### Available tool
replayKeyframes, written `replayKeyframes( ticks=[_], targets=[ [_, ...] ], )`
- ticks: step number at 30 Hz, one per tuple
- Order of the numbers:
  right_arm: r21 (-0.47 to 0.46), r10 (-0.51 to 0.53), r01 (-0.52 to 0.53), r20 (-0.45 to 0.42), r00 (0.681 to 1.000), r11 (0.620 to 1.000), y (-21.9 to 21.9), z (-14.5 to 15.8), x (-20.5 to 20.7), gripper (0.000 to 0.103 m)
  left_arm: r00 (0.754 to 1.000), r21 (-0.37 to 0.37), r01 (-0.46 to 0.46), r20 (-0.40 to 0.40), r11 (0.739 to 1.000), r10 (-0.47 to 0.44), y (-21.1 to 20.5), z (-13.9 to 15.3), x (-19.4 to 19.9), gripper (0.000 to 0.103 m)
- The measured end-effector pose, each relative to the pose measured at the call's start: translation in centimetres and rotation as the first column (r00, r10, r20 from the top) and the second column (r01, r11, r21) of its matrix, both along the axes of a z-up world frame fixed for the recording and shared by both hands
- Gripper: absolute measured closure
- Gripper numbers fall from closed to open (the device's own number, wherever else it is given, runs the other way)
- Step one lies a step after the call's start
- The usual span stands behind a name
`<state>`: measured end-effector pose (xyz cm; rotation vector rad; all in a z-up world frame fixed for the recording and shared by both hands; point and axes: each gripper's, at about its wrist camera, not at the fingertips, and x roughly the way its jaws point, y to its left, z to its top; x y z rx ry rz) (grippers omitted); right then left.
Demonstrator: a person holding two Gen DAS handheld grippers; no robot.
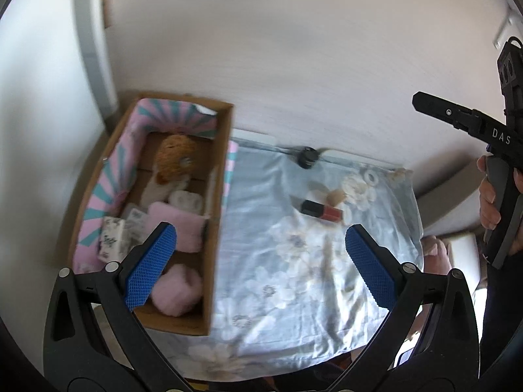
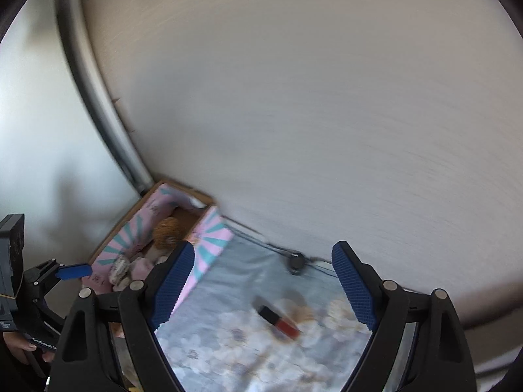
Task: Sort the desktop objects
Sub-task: 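Move both open grippers back toward the lipstick tube and cream jar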
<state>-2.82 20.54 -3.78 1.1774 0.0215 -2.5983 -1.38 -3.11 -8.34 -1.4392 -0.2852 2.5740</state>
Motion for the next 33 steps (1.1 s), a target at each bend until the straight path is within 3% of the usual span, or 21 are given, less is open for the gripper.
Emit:
replayKeyframes(
  ticks=[7, 12, 18, 21, 27, 33],
  targets=[
    [-0.025, -0.104, 0.104, 0.015, 0.994, 0.994, 6.4, -1.5, 1.5, 0.019, 0.996, -0.039, 0.082, 0.023, 0.996, -0.081, 4.9, -1.3, -0.5, 0.0],
    [-0.026, -0.154, 0.155, 0.04, 0.987, 0.988, 9.3, -4.7, 2.1, 0.019, 0.991, -0.04, 0.123, 0.051, 0.992, -0.121, 8.2, -4.3, -1.1, 0.0],
    [-0.03, -0.124, 0.127, 0.099, 0.987, 0.991, 10.1, -10.0, 1.7, 0.019, 0.979, -0.035, 0.194, 0.068, 0.98, -0.191, 12.6, -9.1, -2.8, 0.0],
    [-0.045, -0.107, 0.112, 0.111, 0.988, 0.993, 10.4, -12.7, 1.8, 0.019, 0.973, -0.088, 0.227, 0.064, 0.97, -0.222, 14.8, -11.5, -4.1, 0.0],
    [-0.065, -0.036, 0.048, 0.174, 0.984, 0.997, 8.8, -18.2, 0.6, 0.019, 0.976, -0.118, 0.215, 0.063, 0.97, -0.209, 16.5, -15.4, -6.5, 0.0],
    [-0.086, 0.04, -0.022, 0.206, 0.978, 0.996, 7.3, -20.7, -1.2, 0.019, 0.978, -0.14, 0.207, 0.06, 0.968, -0.201, 17.5, -17.5, -8.1, 0.0]
  ],
)
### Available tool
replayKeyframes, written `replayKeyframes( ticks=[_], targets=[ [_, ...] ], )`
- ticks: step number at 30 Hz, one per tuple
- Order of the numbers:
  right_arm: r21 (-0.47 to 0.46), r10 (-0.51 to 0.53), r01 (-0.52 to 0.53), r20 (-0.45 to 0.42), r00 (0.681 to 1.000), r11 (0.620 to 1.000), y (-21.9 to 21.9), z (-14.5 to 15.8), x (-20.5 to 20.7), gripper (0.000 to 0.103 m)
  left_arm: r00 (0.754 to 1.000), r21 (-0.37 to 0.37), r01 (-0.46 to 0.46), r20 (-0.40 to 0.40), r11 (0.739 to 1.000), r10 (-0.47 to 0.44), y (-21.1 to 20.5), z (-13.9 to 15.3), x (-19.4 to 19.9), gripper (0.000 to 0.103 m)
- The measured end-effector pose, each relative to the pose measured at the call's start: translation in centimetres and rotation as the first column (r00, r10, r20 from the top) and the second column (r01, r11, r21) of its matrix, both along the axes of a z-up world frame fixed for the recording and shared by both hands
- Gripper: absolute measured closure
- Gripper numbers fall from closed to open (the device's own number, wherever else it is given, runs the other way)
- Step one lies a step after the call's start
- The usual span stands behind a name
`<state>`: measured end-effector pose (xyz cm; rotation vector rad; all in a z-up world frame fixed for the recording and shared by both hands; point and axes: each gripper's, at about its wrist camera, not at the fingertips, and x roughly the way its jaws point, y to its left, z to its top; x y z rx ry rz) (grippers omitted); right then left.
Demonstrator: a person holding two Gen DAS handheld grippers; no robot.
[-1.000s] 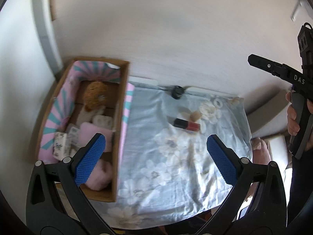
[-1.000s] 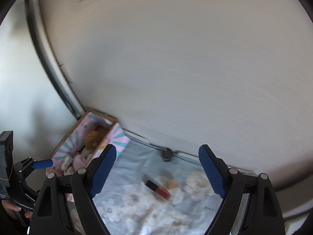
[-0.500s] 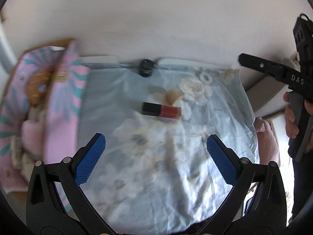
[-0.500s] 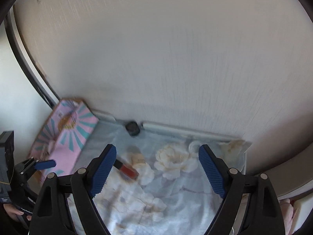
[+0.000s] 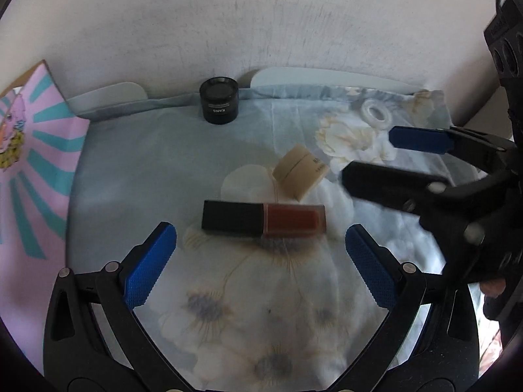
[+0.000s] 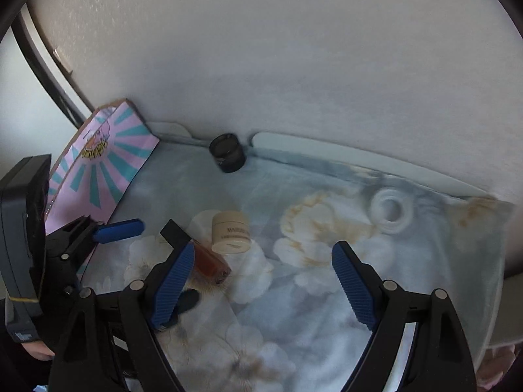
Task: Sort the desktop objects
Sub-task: 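Move both open grippers back toward the lipstick tube and cream jar, then grasp the lipstick tube with the left gripper while the right grasps the cream jar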
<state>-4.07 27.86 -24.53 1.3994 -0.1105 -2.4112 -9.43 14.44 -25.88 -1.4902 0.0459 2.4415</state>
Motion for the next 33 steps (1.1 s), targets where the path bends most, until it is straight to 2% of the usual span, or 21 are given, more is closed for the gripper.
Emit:
replayKeyframes(
  ticks=[7, 9, 11, 13, 14, 16, 17, 20, 23, 33],
  targets=[
    [-0.02, 0.037, -0.037, 0.031, 0.999, 0.999, -0.8, -1.8, -1.3, 0.02, 1.0, -0.015, 0.013, -0.007, 1.0, -0.013, 0.5, -0.9, -0.4, 0.002],
    [-0.026, 0.046, -0.045, 0.034, 0.998, 0.999, -1.0, -2.1, -1.5, 0.028, 1.0, -0.01, 0.01, -0.013, 1.0, -0.011, 0.4, -0.9, -0.4, 0.005],
    [-0.028, 0.056, -0.055, 0.04, 0.998, 0.998, -1.2, -2.3, -1.7, 0.029, 1.0, -0.003, 0.006, -0.006, 1.0, -0.006, 0.3, -0.9, -0.6, 0.007],
    [-0.028, 0.07, -0.069, 0.041, 0.997, 0.997, -1.4, -2.6, -2.0, 0.036, 1.0, 0.003, 0.008, -0.002, 1.0, -0.008, 0.2, -1.1, -0.8, 0.012],
    [-0.03, 0.078, -0.077, 0.046, 0.996, 0.997, -1.5, -2.7, -2.1, 0.043, 1.0, 0.003, 0.011, 0.002, 1.0, -0.011, 0.2, -1.1, -0.8, 0.014],
    [-0.025, 0.096, -0.095, 0.053, 0.994, 0.995, -1.8, -3.0, -2.3, 0.047, 1.0, -0.02, 0.018, -0.004, 1.0, -0.018, 0.2, -1.2, -0.8, 0.02],
    [-0.017, 0.101, -0.1, 0.053, 0.993, 0.995, -2.0, -3.1, -2.4, 0.051, 1.0, -0.025, 0.024, -0.008, 0.999, -0.024, 0.2, -1.2, -0.7, 0.02],
    [-0.018, 0.128, -0.127, 0.054, 0.99, 0.992, -2.4, -3.2, -2.4, 0.072, 1.0, -0.019, 0.028, -0.011, 0.999, -0.028, -0.1, -1.1, -0.6, 0.02],
    [0.018, 0.133, -0.134, 0.036, 0.99, 0.991, -2.8, -3.1, -2.3, 0.072, 0.999, -0.03, 0.029, -0.016, 0.999, -0.029, -0.2, -1.1, -0.4, 0.02],
    [0.007, 0.117, -0.117, 0.014, 0.993, 0.993, -2.1, -1.7, -2.2, 0.072, 0.999, -0.024, 0.029, -0.027, 0.999, -0.03, -1.1, -0.1, 0.1, 0.021]
  ],
)
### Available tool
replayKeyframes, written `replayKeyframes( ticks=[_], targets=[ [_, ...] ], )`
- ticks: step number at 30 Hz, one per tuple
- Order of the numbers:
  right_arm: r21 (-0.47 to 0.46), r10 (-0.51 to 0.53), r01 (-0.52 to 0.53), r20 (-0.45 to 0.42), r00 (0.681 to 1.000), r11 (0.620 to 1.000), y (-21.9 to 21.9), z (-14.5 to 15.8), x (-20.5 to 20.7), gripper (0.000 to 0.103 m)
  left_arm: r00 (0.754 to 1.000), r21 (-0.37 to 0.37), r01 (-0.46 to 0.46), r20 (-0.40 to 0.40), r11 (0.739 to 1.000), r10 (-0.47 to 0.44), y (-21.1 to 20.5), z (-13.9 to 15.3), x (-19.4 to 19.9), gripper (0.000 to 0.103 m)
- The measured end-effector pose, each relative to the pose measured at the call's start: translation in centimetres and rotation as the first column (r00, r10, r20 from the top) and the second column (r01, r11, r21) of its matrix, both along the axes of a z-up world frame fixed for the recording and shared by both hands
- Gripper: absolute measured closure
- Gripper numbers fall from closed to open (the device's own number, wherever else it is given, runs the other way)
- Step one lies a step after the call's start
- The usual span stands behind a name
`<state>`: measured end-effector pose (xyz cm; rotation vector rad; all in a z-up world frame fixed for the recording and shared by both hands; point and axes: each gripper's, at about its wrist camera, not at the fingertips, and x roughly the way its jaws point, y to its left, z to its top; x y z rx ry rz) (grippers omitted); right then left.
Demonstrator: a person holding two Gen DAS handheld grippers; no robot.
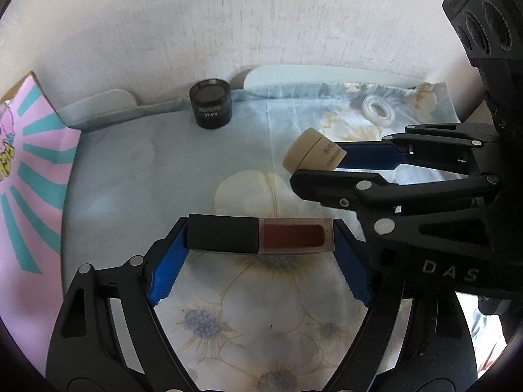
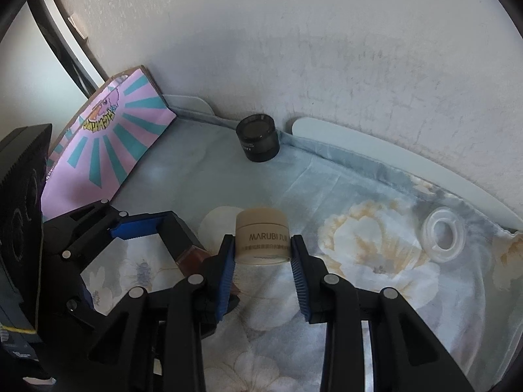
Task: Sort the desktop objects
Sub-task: 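Grasp the lipstick tube with the left gripper while the right grasps the cream jar, then carry the lipstick and cream jar into the cardboard box and release both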
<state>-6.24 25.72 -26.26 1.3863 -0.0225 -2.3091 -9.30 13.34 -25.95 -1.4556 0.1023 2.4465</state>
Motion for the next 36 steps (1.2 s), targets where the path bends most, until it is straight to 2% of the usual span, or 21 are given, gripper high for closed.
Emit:
replayKeyframes(
  ticks=[9, 14, 18, 26, 36],
  targets=[
    [-0.023, -0.061, 0.061, -0.009, 0.998, 0.998, 1.0, 2.9, 0.1, 0.072, 1.0, 0.002, 0.003, -0.03, 1.0, -0.003, -0.5, 3.4, 1.0, 0.021],
    [-0.016, -0.061, 0.061, -0.033, 0.998, 0.998, 0.8, 5.9, 0.4, 0.072, 0.999, -0.008, -0.005, -0.052, 1.0, 0.005, -1.9, 6.5, 2.1, 0.021],
    [-0.018, -0.058, 0.057, -0.047, 0.997, 0.998, 0.2, 8.1, 0.6, 0.072, 0.999, -0.003, -0.022, -0.04, 1.0, 0.022, -3.2, 9.2, 2.8, 0.021],
    [-0.028, -0.034, 0.033, -0.038, 0.999, 0.999, -3.7, 12.2, -0.1, 0.072, 0.995, 0.0, -0.067, -0.068, 0.998, 0.067, -6.1, 13.2, 3.8, 0.021],
    [-0.015, 0.077, -0.079, -0.081, 0.994, 0.997, -10.8, 16.6, -0.2, 0.072, 0.978, -0.004, -0.187, -0.094, 0.982, 0.185, -14.0, 17.2, 6.2, 0.021]
  ],
)
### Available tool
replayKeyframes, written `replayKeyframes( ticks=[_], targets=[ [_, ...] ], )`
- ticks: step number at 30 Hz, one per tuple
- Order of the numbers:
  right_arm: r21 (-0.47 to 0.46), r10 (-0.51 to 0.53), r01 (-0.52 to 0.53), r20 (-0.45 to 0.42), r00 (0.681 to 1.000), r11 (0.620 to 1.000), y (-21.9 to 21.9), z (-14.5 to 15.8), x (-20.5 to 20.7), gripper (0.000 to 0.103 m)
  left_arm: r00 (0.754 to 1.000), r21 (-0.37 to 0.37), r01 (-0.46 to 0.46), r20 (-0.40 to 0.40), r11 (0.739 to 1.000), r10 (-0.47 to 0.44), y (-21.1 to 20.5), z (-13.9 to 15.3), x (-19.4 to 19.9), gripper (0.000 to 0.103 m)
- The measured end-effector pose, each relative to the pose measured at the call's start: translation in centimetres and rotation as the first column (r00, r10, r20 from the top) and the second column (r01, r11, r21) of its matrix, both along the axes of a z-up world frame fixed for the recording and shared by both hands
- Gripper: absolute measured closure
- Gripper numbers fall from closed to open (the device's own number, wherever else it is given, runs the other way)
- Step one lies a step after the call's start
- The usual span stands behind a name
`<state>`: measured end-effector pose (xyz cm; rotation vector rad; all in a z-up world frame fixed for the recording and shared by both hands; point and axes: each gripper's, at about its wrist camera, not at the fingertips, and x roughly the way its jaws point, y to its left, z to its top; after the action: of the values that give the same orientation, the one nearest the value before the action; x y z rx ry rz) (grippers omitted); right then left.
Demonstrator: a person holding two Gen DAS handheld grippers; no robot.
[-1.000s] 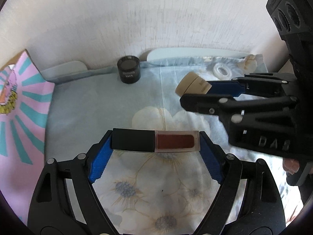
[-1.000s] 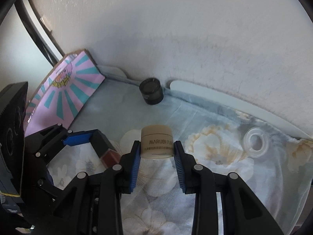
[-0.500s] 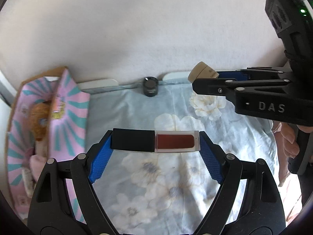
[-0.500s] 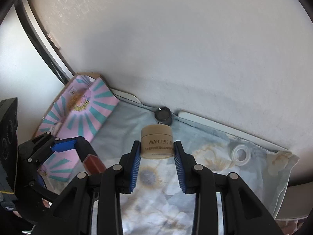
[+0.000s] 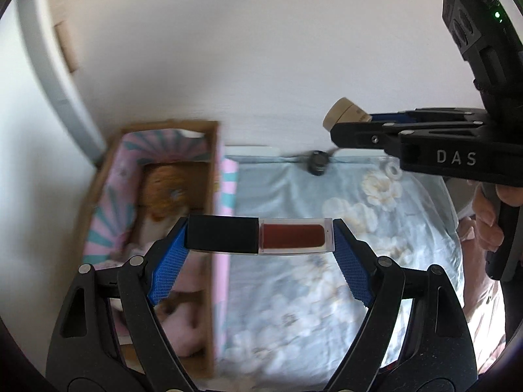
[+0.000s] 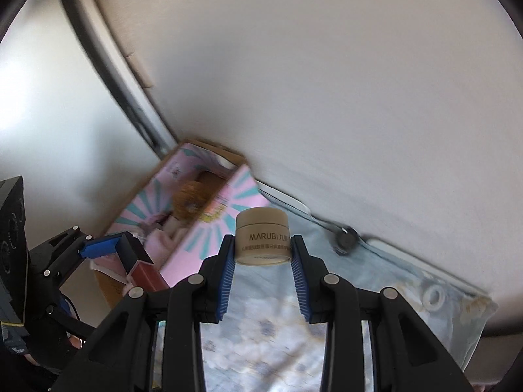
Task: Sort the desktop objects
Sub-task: 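Carry the lipstick and cream jar into the cardboard box and release both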
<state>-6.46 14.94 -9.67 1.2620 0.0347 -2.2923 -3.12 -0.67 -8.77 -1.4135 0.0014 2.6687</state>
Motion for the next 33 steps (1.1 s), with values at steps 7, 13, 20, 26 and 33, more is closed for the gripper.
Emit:
replayKeyframes(
  ticks=[7, 13, 20, 26, 33],
  targets=[
    [0.013, 0.079, -0.079, 0.03, 0.996, 0.997, -5.2, 0.2, -0.8, 0.072, 0.998, -0.01, -0.057, 0.009, 0.998, 0.057, -4.6, 0.7, 1.2, 0.021],
    [0.053, 0.171, -0.175, 0.06, 0.983, 0.983, -10.2, -0.8, -1.2, 0.072, 0.99, 0.026, -0.132, 0.058, 0.991, 0.13, -8.4, -0.5, 2.0, 0.021],
    [0.088, 0.242, -0.251, 0.094, 0.966, 0.964, -14.4, -2.3, -1.1, 0.072, 0.976, 0.046, -0.203, 0.094, 0.978, 0.198, -11.5, -2.6, 3.1, 0.021],
    [0.106, 0.286, -0.302, 0.144, 0.947, 0.947, -17.0, -4.4, -0.9, 0.072, 0.968, 0.059, -0.231, 0.115, 0.971, 0.223, -12.9, -4.0, 3.6, 0.021],
    [0.118, 0.302, -0.324, 0.171, 0.938, 0.939, -18.5, -5.6, -1.1, 0.072, 0.965, 0.078, -0.242, 0.127, 0.967, 0.231, -13.4, -4.7, 3.4, 0.021]
  ],
)
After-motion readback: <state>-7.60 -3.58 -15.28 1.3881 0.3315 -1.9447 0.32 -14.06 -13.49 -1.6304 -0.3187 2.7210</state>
